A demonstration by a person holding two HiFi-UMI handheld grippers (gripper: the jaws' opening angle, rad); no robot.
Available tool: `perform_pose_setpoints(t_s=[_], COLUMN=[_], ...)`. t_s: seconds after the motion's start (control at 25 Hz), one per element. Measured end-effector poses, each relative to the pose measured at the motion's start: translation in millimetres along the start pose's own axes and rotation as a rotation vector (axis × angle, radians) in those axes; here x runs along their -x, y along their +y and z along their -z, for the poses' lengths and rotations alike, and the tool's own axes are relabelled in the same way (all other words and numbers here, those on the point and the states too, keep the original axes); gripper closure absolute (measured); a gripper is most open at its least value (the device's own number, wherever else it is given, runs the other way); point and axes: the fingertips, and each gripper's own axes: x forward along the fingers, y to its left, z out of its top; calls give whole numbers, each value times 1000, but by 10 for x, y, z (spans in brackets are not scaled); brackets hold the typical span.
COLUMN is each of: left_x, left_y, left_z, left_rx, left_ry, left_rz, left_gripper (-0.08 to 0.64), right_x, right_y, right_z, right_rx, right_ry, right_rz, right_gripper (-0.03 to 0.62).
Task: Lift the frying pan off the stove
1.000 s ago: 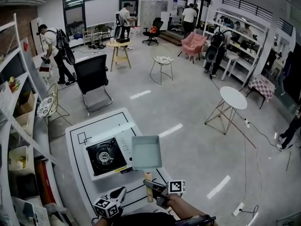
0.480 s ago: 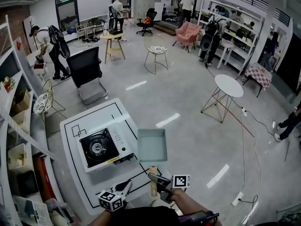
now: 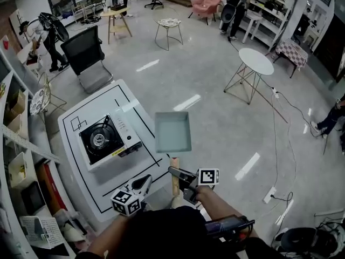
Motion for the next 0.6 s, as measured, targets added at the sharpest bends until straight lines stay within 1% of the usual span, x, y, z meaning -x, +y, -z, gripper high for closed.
perform_pose_setpoints(t_s=[0.12, 0.32, 0.6], left_x=[-102, -81, -241], left_y=[6, -204, -279], left_z=[-102, -38, -11], left_rx=[-22, 1, 9], left_ry=[-15, 23, 19], left_rz=[-3, 11, 4], left_gripper=[551, 551, 551], right_x=[-32, 139, 293], right_y=[-4, 128, 42], right_z=[-161, -85, -185], right_rx=[28, -10, -11], right_ry=[5, -9, -6], right_rz=[-17, -9, 0], right_gripper=[438, 437, 436])
